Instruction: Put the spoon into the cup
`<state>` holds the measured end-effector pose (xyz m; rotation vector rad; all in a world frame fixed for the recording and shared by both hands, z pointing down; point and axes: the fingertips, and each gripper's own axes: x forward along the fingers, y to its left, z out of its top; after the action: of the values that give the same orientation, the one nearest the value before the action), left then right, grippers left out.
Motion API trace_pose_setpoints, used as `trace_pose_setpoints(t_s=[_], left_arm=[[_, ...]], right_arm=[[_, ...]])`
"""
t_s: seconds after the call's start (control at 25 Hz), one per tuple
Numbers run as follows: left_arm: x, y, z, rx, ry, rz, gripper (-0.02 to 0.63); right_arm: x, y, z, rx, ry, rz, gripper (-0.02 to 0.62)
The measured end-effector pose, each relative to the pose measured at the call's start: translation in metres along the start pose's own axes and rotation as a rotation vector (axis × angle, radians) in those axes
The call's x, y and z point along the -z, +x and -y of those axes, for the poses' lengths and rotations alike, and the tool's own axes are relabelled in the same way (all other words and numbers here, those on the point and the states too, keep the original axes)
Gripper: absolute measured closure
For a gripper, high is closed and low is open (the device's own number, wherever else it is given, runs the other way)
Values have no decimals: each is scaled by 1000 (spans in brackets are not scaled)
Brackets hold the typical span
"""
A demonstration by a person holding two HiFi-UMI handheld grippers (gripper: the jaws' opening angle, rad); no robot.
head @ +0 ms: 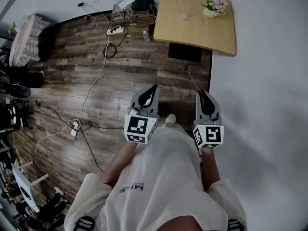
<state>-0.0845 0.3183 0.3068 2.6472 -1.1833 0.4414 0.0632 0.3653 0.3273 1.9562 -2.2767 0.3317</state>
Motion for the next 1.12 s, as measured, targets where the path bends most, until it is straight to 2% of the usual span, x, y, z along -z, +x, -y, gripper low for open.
trace_pose_setpoints(t_s=[0.24,0.52,0.68,0.96,1.12], left_arm=[[0,27,-21,-10,-12,14,595],[-18,105,-63,30,-38,12,594],[-46,156,-98,70,-35,23,595],[-71,228,-158,170,-23,-15,595],[-84,259,-188,196,-24,-18,595]], right_arm=[[7,35,6,-27,-15,-6,534],[-1,113,30,-19,-37,-44,534],[-18,170,48,17,-43,-62,534],[-47,273,72,111,-49,-82,534],[-62,316,81,125,-71,-88,534]])
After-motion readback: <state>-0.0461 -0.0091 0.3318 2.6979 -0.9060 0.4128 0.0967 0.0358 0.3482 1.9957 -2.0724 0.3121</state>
